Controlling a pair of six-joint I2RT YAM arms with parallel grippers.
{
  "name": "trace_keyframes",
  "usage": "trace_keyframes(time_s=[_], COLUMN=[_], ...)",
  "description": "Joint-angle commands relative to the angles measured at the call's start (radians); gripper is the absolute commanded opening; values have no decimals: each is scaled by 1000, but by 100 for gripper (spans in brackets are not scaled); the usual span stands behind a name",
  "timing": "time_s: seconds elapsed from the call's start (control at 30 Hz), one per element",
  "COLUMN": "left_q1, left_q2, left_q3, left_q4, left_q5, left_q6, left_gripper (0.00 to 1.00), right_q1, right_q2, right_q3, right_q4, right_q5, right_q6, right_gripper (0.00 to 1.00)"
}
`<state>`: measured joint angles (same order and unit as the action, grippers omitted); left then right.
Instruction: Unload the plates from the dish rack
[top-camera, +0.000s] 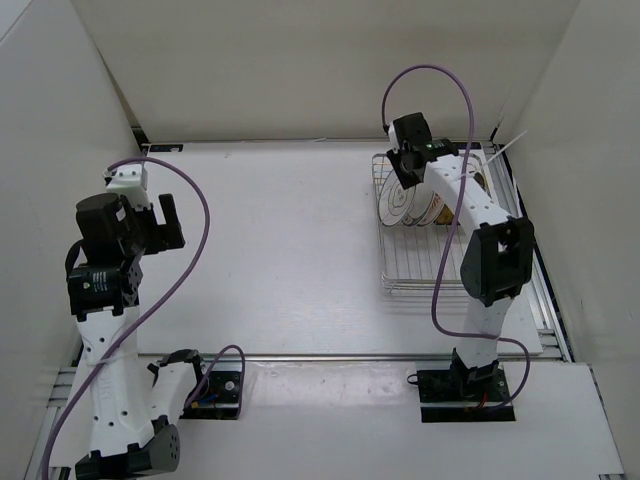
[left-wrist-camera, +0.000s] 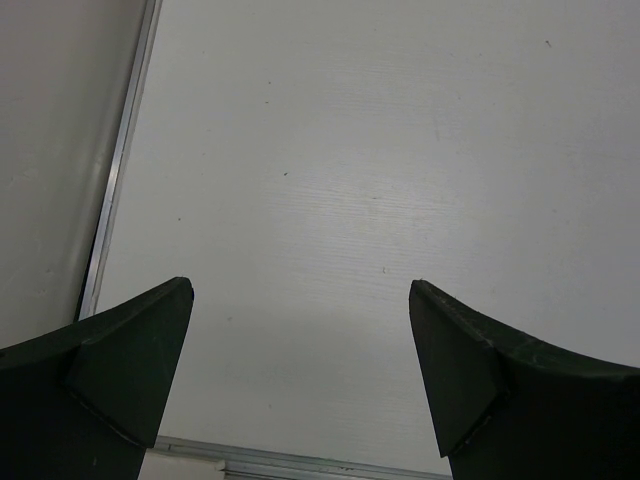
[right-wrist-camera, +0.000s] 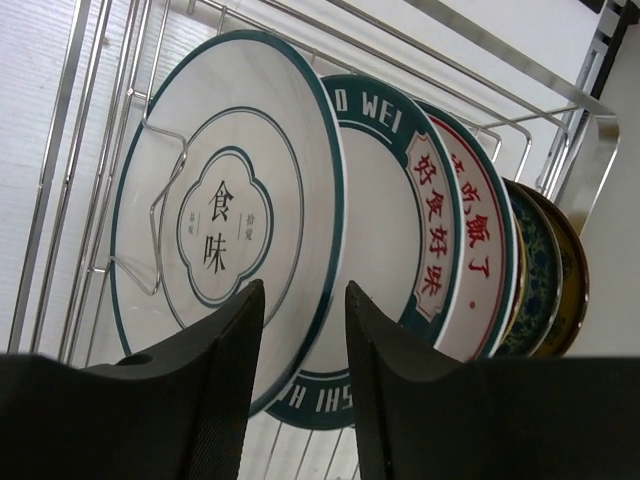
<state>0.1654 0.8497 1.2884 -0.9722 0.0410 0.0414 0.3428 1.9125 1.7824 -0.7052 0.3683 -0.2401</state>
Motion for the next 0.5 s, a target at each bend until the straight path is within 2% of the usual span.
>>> trace_keyframes(time_s=[0.0,0.1,0.2,0.33,0.47], left_q1=[10,10,10,10,10], left_q2=[-6,-6,-6,-6,-6], left_q3=[9,9,9,9,9], left_q4=[3,3,3,3,3], left_q5=[23,23,23,23,23], left_q6=[5,5,5,5,5], left_gripper=[100,100,100,100,100], right_q1=[1,1,10,19,30], right_q2=[16,37,37,37,37], right_q3=[6,6,17,26,46], right_q4=[32,32,32,32,12], right_q5=[17,31,52,102,150], right_q6=[5,5,15,15,25], right_gripper=[42,31,25,24,12])
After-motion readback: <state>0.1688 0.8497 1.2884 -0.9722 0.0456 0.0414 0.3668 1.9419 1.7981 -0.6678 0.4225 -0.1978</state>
